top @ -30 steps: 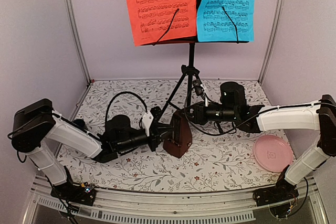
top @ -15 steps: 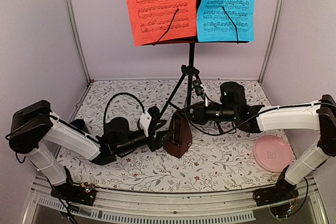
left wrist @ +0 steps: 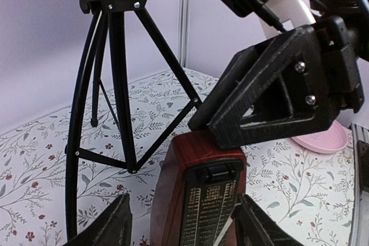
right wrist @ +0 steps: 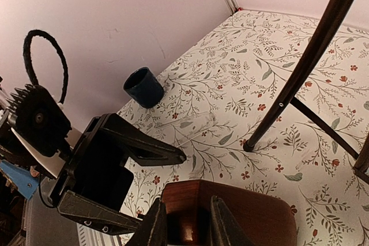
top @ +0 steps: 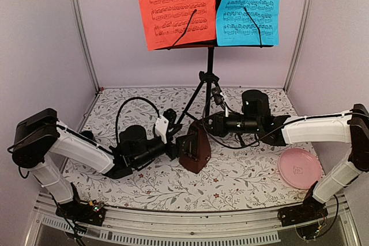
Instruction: Set up the instrument practice props
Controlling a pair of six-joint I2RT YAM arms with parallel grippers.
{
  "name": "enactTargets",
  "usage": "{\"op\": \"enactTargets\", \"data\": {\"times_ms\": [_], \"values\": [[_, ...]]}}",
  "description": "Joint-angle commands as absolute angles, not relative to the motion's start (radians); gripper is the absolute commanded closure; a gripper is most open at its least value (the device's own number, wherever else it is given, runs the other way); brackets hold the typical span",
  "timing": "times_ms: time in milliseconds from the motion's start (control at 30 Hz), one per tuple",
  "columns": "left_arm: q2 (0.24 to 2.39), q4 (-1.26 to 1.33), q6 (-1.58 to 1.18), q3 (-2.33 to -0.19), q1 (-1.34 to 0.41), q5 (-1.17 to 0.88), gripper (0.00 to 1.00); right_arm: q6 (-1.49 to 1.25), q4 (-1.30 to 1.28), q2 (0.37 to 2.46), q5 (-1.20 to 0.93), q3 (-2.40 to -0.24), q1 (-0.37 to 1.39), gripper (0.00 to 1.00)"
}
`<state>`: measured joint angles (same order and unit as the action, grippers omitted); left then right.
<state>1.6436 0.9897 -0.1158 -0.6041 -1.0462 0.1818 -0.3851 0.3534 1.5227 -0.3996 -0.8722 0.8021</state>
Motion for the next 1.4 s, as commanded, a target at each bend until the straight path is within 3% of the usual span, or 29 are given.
{"op": "enactTargets", "data": {"times_ms": [0,300,667,1367], "values": [[1.663,0.985,-0.176,-0.591,-1.045,0.251,0.38,-0.388,0.339,1.542,-0.407,-0.881,0.807,0.73],[1.652,0.922,-0.275,-0.559,-0.991,0.331,0.41,-0.385,0.339,1.541,-0.408,-0.880,0.808,0.74],[1.640,0.836,-0.416,-0.509,-0.825,0.282,0.41,-0.383,0.336,1.545,-0.404,-0.880,0.807,0.74],[1.413,0.790,-0.422,-0.381,-0.576,0.214,0.37,-0.379,0.333,1.522,-0.414,-0.883,0.808,0.70]]}}
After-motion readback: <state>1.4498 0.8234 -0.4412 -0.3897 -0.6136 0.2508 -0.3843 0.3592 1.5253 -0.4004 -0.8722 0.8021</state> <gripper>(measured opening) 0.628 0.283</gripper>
